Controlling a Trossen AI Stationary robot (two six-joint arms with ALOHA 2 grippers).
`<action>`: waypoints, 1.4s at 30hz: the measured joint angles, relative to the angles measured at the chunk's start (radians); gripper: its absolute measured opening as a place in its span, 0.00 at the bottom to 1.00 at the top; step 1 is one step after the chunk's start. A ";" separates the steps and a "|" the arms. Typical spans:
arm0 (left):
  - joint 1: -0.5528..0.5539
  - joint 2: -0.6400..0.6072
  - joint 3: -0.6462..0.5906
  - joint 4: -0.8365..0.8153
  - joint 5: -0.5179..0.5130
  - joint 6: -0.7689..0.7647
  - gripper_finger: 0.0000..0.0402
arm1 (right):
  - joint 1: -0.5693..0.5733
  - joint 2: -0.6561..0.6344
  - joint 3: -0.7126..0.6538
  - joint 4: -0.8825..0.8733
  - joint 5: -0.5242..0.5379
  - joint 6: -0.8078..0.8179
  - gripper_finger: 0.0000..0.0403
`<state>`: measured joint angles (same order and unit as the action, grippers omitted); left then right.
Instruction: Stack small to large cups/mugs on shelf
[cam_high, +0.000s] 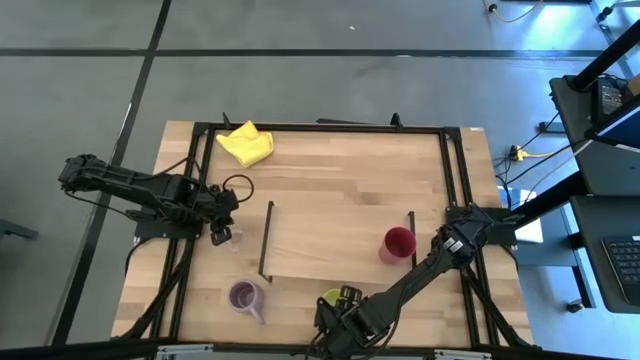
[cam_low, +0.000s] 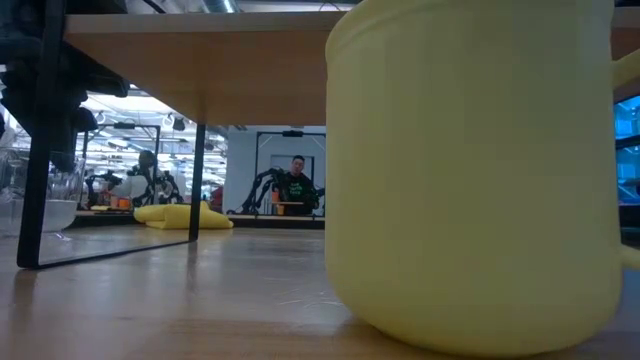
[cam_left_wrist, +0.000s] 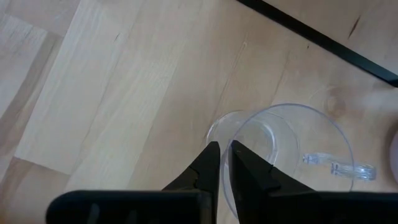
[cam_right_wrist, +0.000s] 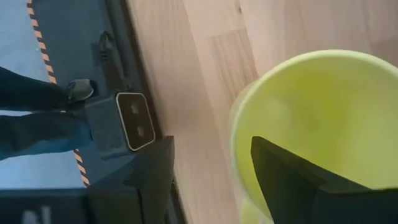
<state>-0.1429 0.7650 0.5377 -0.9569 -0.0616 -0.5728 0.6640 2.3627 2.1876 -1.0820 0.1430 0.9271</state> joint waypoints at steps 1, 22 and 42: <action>0.000 0.000 0.000 0.000 0.000 0.000 0.07 | 0.000 0.000 0.000 -0.002 0.001 0.005 0.52; 0.000 0.000 0.000 0.000 -0.001 0.001 0.07 | -0.001 -0.003 0.001 -0.029 0.029 -0.020 0.04; 0.000 0.000 0.000 0.000 -0.001 0.005 0.07 | 0.000 -0.047 0.165 0.009 -0.116 0.067 0.03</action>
<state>-0.1425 0.7652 0.5377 -0.9573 -0.0622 -0.5674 0.6640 2.3159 2.3528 -1.0729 0.0271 0.9943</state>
